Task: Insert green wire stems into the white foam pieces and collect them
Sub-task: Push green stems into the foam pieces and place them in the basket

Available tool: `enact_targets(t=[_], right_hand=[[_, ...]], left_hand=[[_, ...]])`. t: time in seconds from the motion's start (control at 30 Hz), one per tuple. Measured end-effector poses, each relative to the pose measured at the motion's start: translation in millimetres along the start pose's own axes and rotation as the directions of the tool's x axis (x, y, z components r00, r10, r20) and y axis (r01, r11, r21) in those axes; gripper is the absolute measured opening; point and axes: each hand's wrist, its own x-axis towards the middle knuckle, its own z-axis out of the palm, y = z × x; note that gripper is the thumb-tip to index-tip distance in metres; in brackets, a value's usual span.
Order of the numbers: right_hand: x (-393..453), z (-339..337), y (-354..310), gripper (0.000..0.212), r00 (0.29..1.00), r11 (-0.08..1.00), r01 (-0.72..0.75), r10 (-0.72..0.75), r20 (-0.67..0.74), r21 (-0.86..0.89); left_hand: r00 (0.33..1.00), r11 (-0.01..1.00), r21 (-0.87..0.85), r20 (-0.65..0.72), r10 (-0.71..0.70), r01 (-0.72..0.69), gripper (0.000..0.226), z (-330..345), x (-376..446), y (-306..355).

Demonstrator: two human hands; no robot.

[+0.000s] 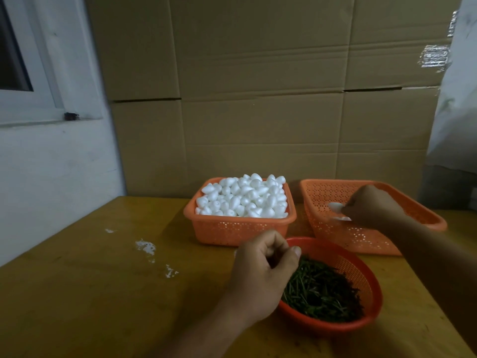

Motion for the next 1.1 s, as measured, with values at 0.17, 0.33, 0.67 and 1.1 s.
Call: enact_targets(t=[0.17,0.33,0.67,1.1], right_hand=[[19,7,8,0.045,0.995,0.994,-0.072,0.077,0.058,-0.079],[21,2,4,0.031,0.994,0.990,-0.082,0.089,0.059,-0.114],[-39,-4,0,0.022,0.979,0.966,0.127,-0.087,-0.183,0.224],[-162,1,-29,0.017,0.863,0.841,0.478,-0.503,0.044,0.253]], left_hand=[[0.999,0.999,0.042,0.006,0.034,-0.034,0.030,1,-1,-2],[0.999,0.998,0.042,0.021,0.040,-0.041,0.029,1,-2,-2],[0.999,0.998,0.046,0.003,0.036,-0.036,0.045,2,-2,-1],[1.000,0.993,0.120,-0.009,-0.001,0.002,0.017,-1,2,4]])
